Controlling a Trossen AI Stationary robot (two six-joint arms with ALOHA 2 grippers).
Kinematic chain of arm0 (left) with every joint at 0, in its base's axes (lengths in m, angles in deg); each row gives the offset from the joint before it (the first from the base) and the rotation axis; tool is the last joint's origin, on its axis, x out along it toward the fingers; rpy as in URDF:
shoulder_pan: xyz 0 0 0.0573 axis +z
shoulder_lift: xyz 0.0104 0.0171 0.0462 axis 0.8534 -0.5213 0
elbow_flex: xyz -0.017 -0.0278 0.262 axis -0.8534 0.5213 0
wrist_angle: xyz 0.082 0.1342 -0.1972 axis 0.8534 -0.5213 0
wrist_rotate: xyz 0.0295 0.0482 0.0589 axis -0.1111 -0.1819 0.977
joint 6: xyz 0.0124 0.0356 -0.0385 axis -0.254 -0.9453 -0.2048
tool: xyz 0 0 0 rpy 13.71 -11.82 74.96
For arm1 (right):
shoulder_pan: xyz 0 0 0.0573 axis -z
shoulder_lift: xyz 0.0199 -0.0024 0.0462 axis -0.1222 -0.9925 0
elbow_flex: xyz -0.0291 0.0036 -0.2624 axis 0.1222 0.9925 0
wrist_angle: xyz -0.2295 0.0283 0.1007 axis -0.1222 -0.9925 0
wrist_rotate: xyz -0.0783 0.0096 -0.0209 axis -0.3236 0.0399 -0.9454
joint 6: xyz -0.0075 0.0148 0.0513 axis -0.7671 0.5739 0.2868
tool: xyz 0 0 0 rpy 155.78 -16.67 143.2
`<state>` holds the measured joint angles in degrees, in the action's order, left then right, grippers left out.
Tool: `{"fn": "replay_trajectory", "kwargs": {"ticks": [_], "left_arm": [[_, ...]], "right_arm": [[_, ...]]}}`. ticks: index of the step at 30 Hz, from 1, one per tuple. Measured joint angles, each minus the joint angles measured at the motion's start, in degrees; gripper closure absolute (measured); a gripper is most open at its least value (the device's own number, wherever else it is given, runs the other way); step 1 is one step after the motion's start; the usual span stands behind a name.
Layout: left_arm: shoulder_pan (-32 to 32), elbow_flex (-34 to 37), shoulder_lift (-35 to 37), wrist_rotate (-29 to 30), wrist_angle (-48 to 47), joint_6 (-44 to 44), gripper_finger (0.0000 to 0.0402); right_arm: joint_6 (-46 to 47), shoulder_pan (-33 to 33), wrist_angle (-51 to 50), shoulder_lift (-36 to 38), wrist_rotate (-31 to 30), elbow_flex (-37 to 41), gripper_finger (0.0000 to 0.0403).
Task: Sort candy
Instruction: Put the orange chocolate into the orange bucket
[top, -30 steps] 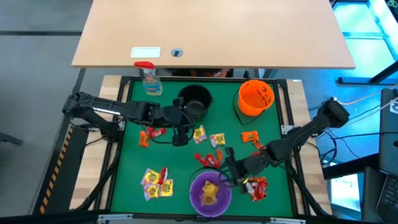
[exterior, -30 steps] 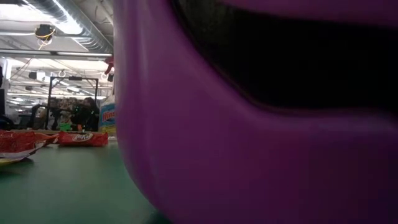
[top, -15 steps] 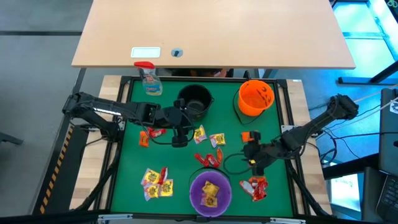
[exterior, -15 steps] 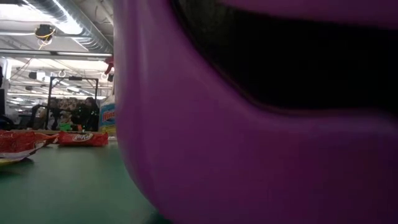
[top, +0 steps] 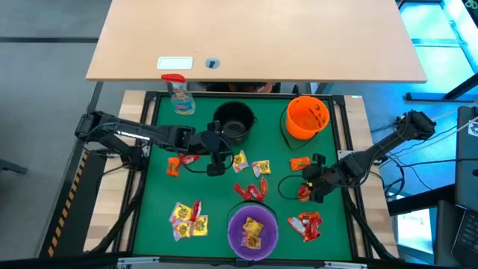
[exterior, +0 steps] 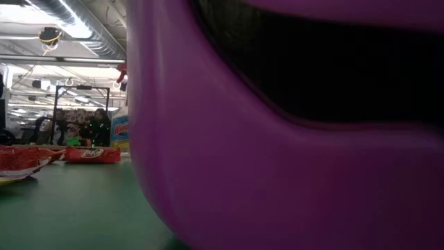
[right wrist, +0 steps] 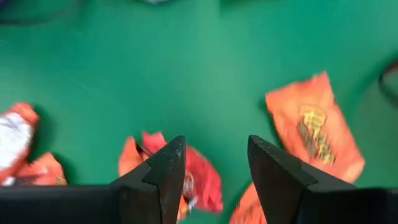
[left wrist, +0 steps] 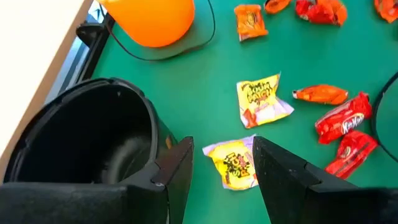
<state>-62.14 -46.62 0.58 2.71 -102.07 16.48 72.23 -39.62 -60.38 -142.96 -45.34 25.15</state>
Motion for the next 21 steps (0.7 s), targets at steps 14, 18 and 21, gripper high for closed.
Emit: {"fn": "replay_trajectory", "kwargs": {"ticks": [14, 18, 21], "left_arm": [[0.58, 0.15, 0.01, 0.06, 3.86, -1.85, 0.0244], [0.58, 0.15, 0.01, 0.10, 4.23, -1.89, 0.0244], [0.55, 0.15, 0.01, 0.05, 4.26, -1.91, 0.0244]], "right_arm": [[2.97, 2.01, 0.03, 0.69, -12.00, 6.73, 0.0233], [-0.17, 4.78, 0.30, -0.45, -11.76, 7.89, 0.0233], [-3.52, 6.53, 1.93, -1.62, -12.06, 7.93, 0.0229]]}}
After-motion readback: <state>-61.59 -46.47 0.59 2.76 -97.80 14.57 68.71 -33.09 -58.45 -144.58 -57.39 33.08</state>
